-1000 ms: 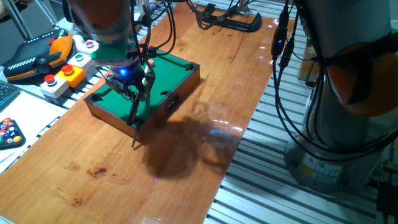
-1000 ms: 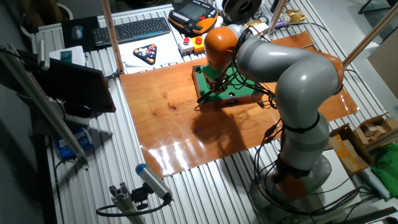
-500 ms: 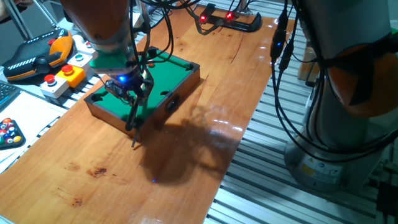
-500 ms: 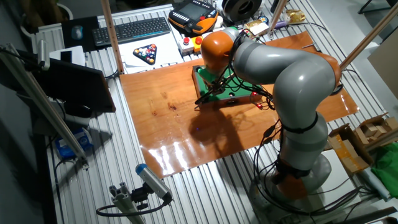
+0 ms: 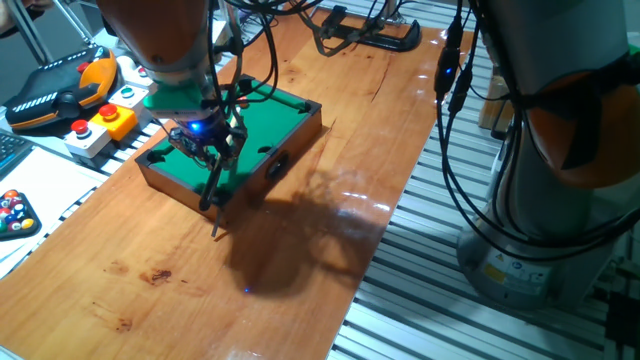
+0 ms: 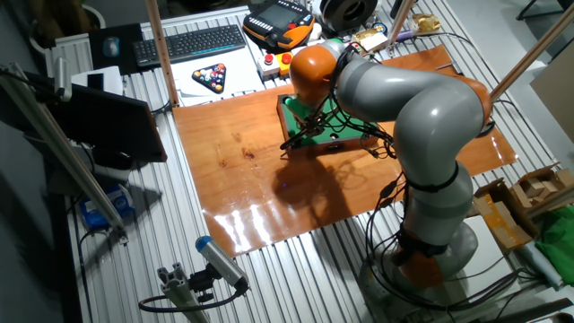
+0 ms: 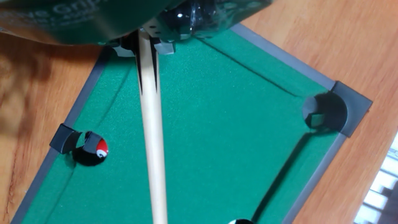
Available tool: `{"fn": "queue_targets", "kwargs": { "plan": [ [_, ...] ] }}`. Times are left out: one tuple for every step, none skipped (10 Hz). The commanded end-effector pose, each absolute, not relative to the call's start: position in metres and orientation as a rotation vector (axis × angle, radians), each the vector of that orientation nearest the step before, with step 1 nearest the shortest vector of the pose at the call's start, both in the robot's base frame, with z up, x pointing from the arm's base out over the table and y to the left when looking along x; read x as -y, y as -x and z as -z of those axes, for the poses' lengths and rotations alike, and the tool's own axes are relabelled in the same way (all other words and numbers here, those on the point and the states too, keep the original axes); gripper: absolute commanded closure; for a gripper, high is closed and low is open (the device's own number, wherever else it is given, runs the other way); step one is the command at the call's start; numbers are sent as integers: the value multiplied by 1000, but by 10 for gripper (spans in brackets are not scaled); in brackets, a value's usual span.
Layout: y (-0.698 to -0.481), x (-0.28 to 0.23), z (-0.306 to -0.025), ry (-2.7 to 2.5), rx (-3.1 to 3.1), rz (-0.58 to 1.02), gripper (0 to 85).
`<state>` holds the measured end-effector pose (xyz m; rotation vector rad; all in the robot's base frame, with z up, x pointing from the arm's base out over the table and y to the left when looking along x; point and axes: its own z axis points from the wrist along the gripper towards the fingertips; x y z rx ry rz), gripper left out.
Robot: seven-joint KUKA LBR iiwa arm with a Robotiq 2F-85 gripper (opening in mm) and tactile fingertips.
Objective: Hit the pool ball
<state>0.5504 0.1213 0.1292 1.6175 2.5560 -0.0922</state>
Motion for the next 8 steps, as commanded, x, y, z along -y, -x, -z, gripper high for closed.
{"fn": "queue_targets", "kwargs": {
  "plan": [
    [-551, -121, -129, -1618, -2554, 94, 840],
    [-551, -121, -129, -1620, -2549, 93, 840],
    [-551, -121, -129, -1623, -2545, 93, 840],
    [-551, -120, -129, -1619, -2543, 93, 840],
    [-551, -120, -128, -1614, -2542, 89, 840],
    [-552, -120, -127, -1614, -2542, 89, 840],
    [-552, -120, -127, -1618, -2539, 89, 840],
    [-553, -119, -126, -1624, -2532, 89, 840]
  ]
}}
